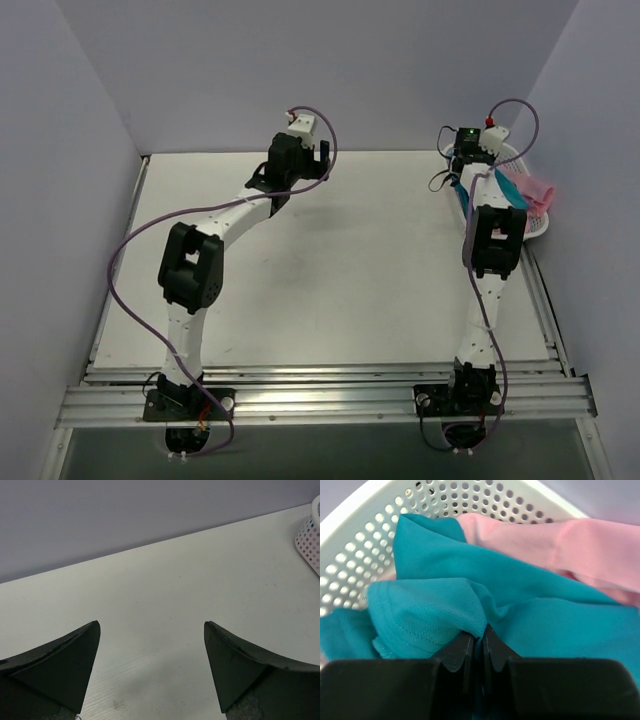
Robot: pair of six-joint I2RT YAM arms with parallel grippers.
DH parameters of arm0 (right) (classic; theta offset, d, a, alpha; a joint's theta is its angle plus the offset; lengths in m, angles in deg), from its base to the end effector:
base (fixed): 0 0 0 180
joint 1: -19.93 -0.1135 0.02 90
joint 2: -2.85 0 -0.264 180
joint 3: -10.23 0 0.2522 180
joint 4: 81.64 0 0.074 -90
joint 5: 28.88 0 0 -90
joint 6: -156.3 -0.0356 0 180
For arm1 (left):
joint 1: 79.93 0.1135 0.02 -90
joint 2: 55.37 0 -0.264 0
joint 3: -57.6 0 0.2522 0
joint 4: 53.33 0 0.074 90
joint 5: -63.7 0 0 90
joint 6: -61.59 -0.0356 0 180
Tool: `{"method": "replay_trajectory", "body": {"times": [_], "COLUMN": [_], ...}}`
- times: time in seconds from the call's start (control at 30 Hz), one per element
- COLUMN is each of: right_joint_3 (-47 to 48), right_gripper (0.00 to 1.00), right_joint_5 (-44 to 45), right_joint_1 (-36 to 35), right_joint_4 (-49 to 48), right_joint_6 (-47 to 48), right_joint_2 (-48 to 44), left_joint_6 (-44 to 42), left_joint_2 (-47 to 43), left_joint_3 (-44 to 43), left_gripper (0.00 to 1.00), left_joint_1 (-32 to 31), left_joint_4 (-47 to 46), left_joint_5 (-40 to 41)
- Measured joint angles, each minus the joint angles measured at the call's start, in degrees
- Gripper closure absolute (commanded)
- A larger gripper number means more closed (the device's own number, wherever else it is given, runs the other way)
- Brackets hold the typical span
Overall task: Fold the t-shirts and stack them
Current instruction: Grab the tshirt from the pile, then move the tshirt to the center of the board
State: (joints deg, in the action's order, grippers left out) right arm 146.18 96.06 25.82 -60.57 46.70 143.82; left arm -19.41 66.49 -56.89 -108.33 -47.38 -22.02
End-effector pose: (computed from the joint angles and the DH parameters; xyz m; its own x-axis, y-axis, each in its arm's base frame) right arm 0.5639 -0.0787 0.2123 -0.2123 0.2983 -0.9306 0.7080 0.7033 0.0640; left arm 0.4552 -0.2431 0.2801 -0.2644 -0.0344 -0.9638 0.3737 0.9177 -0.1352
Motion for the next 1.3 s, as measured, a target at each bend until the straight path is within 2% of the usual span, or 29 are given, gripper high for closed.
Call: {"method": "replay_trajectory", "body": {"times": [0.2,0.37,0.5,0.63,0.73,1.07,1.17,1.3], "right_joint_3": [-4.9,0.8,6.6,7.8,7.4,0.5,-4.4,-15.5], "right_gripper": [1.0,1.0,1.0,1.0,1.0,1.0,1.0,1.0], "right_joint_5": [3.7,6.5,7.1,8.1,8.4,5.8,3.9,-0.2], "right_joint_1": [-6.7,-20.4,-31.7,-39.4,-41.4,-41.2,-41.9,-42.4], "right_joint_4": [2.8,4.9,6.8,8.7,10.6,10.5,8.8,4.4], "right_joint_6": [1.3,3.6,5.2,6.6,6.6,5.5,4.1,0.8], "right_joint_2": [-13.6,-22.5,-25.1,-26.5,-27.2,-33.0,-35.7,-39.2], "left_joint_6": [1.1,1.9,3.0,3.9,4.0,6.9,10.5,17.7], "left_joint_2": [-0.1,-2.1,-5.9,-11.7,-16.5,-31.7,-35.2,-36.7], "left_joint_3": [0.0,1.6,4.9,10.2,14.5,25.1,29.4,37.9], "left_gripper": [0.06,0.06,0.06,0.06,0.06,0.06,0.06,0.06], "left_joint_1": [-0.2,-0.4,-0.4,-0.4,-0.4,1.0,1.3,1.7], "left_joint_4": [0.2,0.3,0.2,-0.1,-0.2,-0.1,-1.6,-10.1], "left_joint_5": [0.0,0.5,1.4,2.7,4.5,8.5,7.1,1.4]}}
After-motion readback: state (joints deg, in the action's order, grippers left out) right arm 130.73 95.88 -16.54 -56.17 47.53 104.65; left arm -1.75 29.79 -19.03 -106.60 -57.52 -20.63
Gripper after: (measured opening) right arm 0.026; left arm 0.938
